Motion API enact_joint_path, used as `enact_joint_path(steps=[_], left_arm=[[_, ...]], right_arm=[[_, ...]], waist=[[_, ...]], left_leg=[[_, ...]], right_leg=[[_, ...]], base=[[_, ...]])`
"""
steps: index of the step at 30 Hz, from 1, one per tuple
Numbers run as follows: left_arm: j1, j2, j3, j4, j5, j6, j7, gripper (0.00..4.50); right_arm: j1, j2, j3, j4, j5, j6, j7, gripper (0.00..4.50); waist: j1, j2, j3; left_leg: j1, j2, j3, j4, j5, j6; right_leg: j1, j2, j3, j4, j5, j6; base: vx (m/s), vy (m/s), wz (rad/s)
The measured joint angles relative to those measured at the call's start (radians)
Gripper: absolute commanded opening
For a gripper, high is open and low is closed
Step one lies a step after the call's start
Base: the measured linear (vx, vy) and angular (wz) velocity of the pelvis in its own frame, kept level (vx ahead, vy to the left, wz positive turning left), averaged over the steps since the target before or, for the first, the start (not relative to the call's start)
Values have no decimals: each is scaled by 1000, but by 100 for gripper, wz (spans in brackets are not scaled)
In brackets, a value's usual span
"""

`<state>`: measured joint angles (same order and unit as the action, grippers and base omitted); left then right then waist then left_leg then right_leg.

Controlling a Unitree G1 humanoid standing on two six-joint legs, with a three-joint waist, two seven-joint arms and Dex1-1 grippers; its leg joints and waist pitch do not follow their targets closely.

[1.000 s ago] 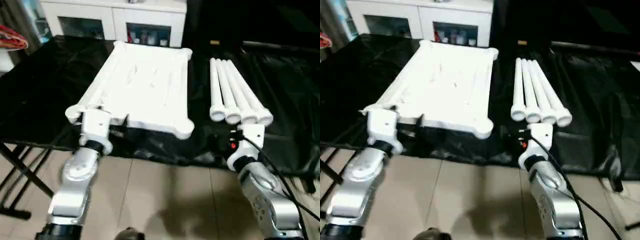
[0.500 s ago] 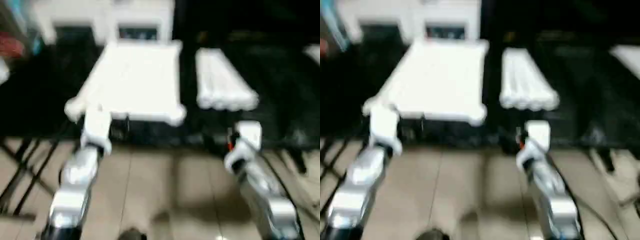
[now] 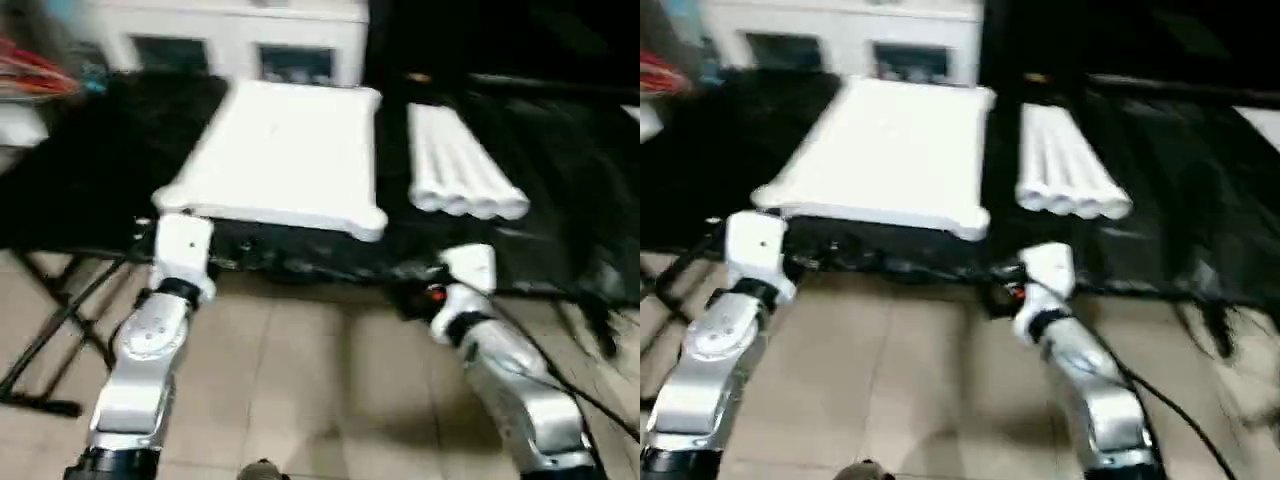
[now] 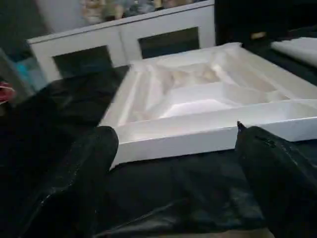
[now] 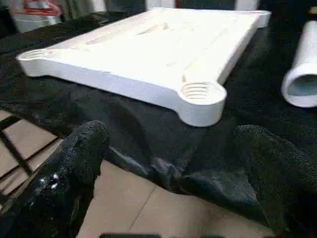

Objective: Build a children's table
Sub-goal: Move to table

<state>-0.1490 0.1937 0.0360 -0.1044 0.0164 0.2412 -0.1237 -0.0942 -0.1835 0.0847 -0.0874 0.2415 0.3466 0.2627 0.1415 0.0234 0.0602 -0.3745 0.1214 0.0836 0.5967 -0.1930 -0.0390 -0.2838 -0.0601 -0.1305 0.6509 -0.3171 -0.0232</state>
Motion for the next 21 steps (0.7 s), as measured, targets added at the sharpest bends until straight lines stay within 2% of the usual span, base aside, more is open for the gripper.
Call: enact_joint_path(steps=[1,2,3,4,5,6,7,8,9,10,11,12,13,14,15,16,17,18,19,20,21], left_arm=[[0,-3,-1,-1,0,0,0,433],[0,-5,-2,-3,-1,0,-1,433],[0,-5,-5,-4,-2,0,-1,433],[0,-5,-7,-4,-2,0,-2,433],[1,-1,-6,-4,-3,0,-3,433],[1,6,-5,-4,-3,1,-5,433],[1,11,0,-3,-3,1,-5,433],[1,14,1,-3,-4,1,-10,433],[-1,15,3,-3,-4,1,-15,433],[-2,13,3,-3,-4,1,-18,433],[-8,-3,-4,-3,-5,2,-22,433],[-14,-19,-28,-3,-11,1,-27,433],[-15,-25,-44,-3,-16,1,-29,433],[-14,-24,-48,-3,-21,1,-31,433],[-15,-19,-45,-3,-22,1,-32,433],[-13,-12,-38,-4,-22,1,-32,433],[-10,-2,-25,-3,-22,1,-32,433],[-9,1,-15,-3,-22,2,-32,433],[-8,4,-3,-3,-22,2,-32,433],[-8,8,2,-1,-22,3,-33,433],[-8,9,5,-1,-22,3,-35,433]], right_arm=[[1,-2,-4,2,0,0,-1,447],[1,-2,-10,3,1,0,-1,447],[2,-1,-15,4,1,0,-1,447],[2,3,-22,4,2,0,-1,447],[1,10,-26,3,3,0,-2,447],[-4,19,-25,3,4,0,-2,447],[-7,23,-26,2,5,0,-3,447],[-14,24,-28,2,6,0,-4,447],[-15,24,-34,2,10,-1,-5,447],[-15,21,-42,2,14,-1,-7,447],[-2,11,-59,3,17,-1,-12,447],[11,2,-70,3,18,-1,-15,447],[13,-7,-82,4,17,0,-16,447],[13,-13,-91,3,17,0,-16,447],[11,-13,-94,1,17,0,-16,447],[9,-8,-92,0,17,0,-15,447],[7,7,-85,-1,14,0,-14,447],[2,16,-67,-3,14,1,-12,447],[-7,25,-51,-7,14,1,-11,447],[-13,26,-41,-14,14,1,-9,447],[-16,25,-40,-17,13,1,-10,447]], waist=[[7,-1,3],[17,2,2],[18,3,1],[17,3,1],[8,2,-1],[-1,-2,-3],[-13,-7,-6],[-29,-12,-8],[-40,-17,-11],[-52,-26,-13],[-53,-27,-15],[-49,-23,-17],[-44,-22,-17],[-44,-11,-20],[-43,-1,-24],[-38,9,-25],[-46,11,-25],[-51,8,-23],[-58,3,-23],[-64,-2,-24],[-71,-4,-25]], left_leg=[[6,11,12,-1,-7,1],[11,31,30,2,-7,1],[14,42,42,1,-4,-3],[21,47,48,-1,-3,-4],[25,48,48,-2,-2,-3],[26,42,46,-1,-6,4],[26,35,45,-1,-7,11],[28,26,42,4,-15,14],[28,17,39,9,-21,18],[24,8,41,15,-27,19],[15,5,40,26,-38,45],[2,7,32,57,-52,101],[-12,8,30,81,-58,111],[-22,14,27,72,-57,108],[-27,24,25,45,-41,82],[-20,36,18,41,-23,34],[-4,40,15,36,-26,11],[1,35,14,32,-30,12],[7,27,13,31,-34,15],[15,16,10,32,-41,21],[23,9,9,32,-45,22]], right_leg=[[8,0,1,-8,0,1],[14,1,-1,-13,-1,3],[20,4,-3,-21,1,7],[25,6,-4,-31,1,9],[25,9,-1,-40,5,11],[21,8,10,-34,5,4],[12,5,21,-20,-1,-4],[-16,-3,44,14,0,-4],[-39,-12,61,24,3,0],[-55,-23,78,24,10,35],[-47,-20,85,26,9,41],[-41,-14,85,18,9,40],[-36,-10,84,11,9,37],[-20,2,78,-6,7,30],[-9,9,63,-14,7,30],[1,18,56,-20,4,32],[14,18,48,-36,4,34],[11,13,45,-33,-2,16],[4,6,44,-11,-10,-4],[-20,-2,54,35,-12,-7],[-40,-2,65,56,-12,-1]], base=[[67,-3,-10],[67,-3,-10],[52,20,0],[70,45,2],[70,45,2],[101,61,-4],[129,33,-5],[129,33,-5],[102,-18,-9],[63,-55,-4],[63,-55,-4],[76,-57,3],[79,-43,-6],[79,-43,-6],[78,8,-5],[117,54,-6],[117,54,-6],[152,47,-4],[132,31,3],[132,31,3],[82,-14,-5]])
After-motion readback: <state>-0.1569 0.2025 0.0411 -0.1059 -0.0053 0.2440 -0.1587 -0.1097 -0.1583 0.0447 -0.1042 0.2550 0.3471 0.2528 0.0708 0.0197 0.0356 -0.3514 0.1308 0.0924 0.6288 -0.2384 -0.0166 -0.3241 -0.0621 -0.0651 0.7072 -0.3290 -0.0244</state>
